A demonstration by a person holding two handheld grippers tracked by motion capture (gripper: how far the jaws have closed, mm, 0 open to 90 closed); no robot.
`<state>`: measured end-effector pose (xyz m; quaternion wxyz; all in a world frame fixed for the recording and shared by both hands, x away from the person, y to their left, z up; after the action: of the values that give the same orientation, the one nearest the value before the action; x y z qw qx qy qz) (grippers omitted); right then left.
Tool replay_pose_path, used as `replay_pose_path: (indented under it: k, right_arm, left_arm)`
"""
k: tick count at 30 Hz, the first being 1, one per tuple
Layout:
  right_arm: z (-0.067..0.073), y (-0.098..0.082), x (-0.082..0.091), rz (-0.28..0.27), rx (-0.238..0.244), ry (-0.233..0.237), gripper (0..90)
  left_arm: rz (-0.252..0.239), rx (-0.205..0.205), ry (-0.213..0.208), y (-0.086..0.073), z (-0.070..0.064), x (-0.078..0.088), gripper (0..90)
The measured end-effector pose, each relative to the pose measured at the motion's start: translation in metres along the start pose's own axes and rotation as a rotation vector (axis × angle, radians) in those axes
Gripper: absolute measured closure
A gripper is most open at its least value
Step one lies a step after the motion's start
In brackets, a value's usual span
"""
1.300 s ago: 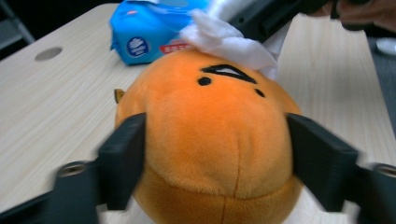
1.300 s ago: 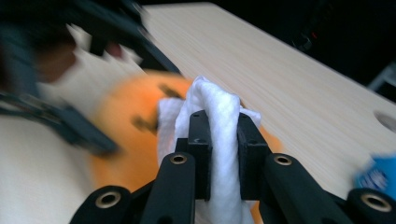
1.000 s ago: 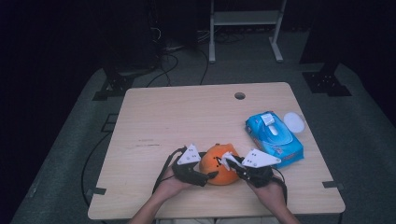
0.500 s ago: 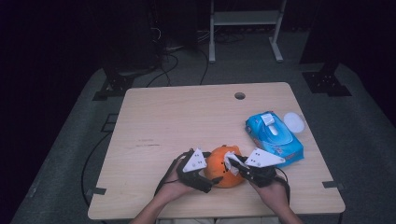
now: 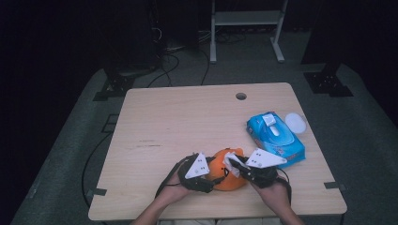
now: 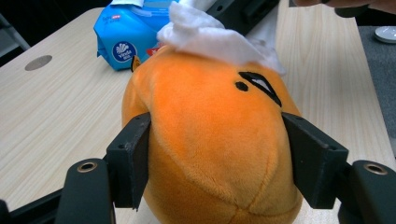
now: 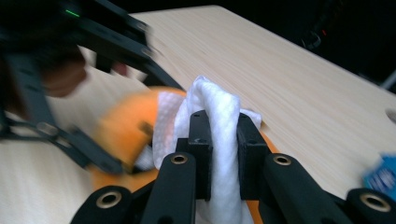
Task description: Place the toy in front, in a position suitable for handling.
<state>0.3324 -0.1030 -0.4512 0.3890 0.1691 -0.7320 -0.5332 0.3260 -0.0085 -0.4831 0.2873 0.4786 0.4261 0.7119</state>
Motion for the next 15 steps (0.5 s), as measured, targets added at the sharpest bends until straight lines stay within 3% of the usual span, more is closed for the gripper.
replay_pose_path:
  k: [2,4,7,9,11,13,15]
  right_arm:
    - [-0.003,-0.003,0.002,0.0,-0.02,0.002,79.0]
    - [0.005,0.0,0.003,-0.006,-0.01,0.015,79.0]
    - [0.03,0.008,0.0,-0.027,0.026,0.083,79.0]
    - [0.036,0.01,-0.003,-0.014,0.08,0.079,79.0]
    - [0.029,0.01,-0.003,-0.017,0.061,0.069,78.9]
    - [0.013,0.004,-0.001,-0.002,0.043,0.025,78.9]
    - [0.0,-0.004,-0.001,0.016,0.041,-0.004,78.9]
  left_arm:
    - [-0.001,-0.009,-0.004,0.001,-0.002,-0.001,30.7]
    - [-0.002,-0.027,-0.002,0.002,-0.003,-0.002,30.5]
    - [0.009,-0.063,0.005,0.002,-0.005,-0.002,30.1]
    - [0.01,-0.063,0.009,0.001,-0.005,-0.002,30.2]
    - [0.008,-0.058,0.006,0.0,-0.004,-0.001,30.2]
    - [0.003,-0.044,0.001,-0.001,-0.004,-0.001,30.1]
    - [-0.01,0.005,-0.01,-0.001,-0.001,-0.002,27.7]
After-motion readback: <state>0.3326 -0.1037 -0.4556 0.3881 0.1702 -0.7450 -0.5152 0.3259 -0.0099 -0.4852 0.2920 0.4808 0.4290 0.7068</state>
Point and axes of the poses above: each handheld gripper's, and its own axes: x roughly backward along the jaws, y roughly out of its top, z roughly to its left, the point moved 10 cm from there along -x, roughly forward along the jaws, and after that the axes turned 3 degrees about -z, right-handed, at the moved point
